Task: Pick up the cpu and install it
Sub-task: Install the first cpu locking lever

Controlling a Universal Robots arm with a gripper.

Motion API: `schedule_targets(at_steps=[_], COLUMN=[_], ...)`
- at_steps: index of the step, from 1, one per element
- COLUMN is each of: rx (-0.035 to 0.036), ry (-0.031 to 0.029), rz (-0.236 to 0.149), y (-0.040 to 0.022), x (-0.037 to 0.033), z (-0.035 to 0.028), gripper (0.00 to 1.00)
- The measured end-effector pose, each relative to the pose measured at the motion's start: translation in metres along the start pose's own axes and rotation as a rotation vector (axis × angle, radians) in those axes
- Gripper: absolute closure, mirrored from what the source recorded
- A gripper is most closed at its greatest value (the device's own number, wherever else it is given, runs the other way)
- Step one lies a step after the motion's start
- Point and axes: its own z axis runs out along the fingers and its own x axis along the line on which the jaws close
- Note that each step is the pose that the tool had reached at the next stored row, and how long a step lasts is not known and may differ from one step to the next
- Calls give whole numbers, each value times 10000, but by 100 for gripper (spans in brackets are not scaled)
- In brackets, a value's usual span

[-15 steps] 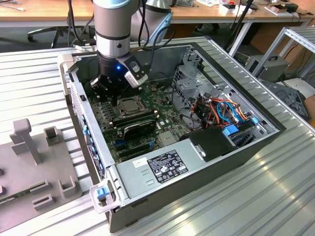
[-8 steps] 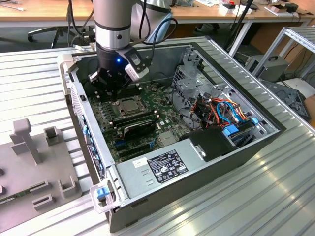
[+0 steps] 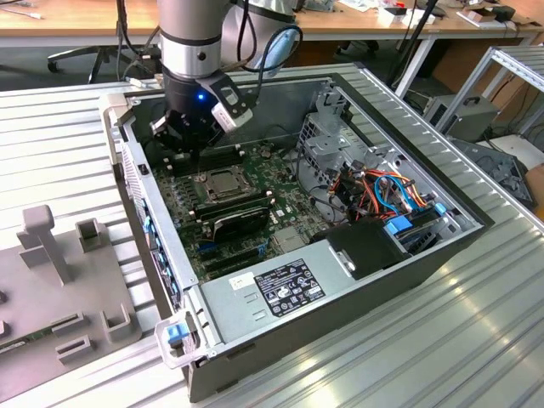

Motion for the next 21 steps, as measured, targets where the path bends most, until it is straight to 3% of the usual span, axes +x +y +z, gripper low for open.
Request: schedule_targets(at_steps=[13,21], rx=[-66,-92], ry=[-9,29], rz=[2,2], y=[124,124], x=[28,-120], z=[-41,-21], gripper=[89,89])
